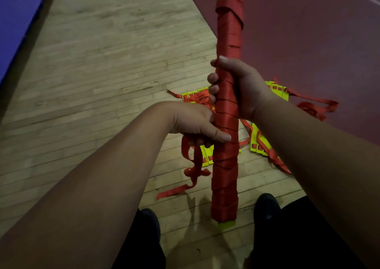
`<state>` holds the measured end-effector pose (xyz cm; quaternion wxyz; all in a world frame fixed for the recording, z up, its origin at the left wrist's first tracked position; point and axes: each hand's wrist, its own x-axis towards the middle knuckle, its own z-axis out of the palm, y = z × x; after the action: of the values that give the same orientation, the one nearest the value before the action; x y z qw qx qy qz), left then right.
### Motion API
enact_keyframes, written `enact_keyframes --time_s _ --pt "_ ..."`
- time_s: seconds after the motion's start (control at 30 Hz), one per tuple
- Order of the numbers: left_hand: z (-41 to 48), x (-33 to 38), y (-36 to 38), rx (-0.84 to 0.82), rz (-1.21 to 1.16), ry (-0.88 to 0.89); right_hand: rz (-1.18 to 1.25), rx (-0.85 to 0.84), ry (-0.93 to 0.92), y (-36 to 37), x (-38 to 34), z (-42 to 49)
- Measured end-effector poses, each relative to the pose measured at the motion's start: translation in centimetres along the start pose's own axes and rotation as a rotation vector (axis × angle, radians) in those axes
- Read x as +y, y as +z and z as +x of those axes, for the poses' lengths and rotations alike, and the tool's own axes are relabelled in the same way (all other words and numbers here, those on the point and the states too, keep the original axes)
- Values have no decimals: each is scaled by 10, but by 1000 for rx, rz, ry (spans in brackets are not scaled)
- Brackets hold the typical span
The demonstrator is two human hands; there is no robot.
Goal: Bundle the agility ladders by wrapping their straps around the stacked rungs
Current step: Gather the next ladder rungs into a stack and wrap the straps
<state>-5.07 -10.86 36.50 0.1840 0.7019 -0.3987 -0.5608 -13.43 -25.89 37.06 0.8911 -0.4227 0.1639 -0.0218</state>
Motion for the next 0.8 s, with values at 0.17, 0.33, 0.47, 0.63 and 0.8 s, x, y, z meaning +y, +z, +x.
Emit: enact_keyframes --time_s 0.17,0.33,0.47,0.63,0.8 --pt "9 -6 -2 120 66 -119 -208 242 -7 -7 13 13" --pt "15 -6 0 211 174 -228 -484 409 -87 -12 34 28" --pt "19 -5 8 300 231 -235 -564 460 -17 -7 38 35" --pt "20 -11 6 330 216 -208 -478 402 18 -1 32 31" --pt "8 -13 -4 122 -24 -31 -177 186 -11 1 8 8"
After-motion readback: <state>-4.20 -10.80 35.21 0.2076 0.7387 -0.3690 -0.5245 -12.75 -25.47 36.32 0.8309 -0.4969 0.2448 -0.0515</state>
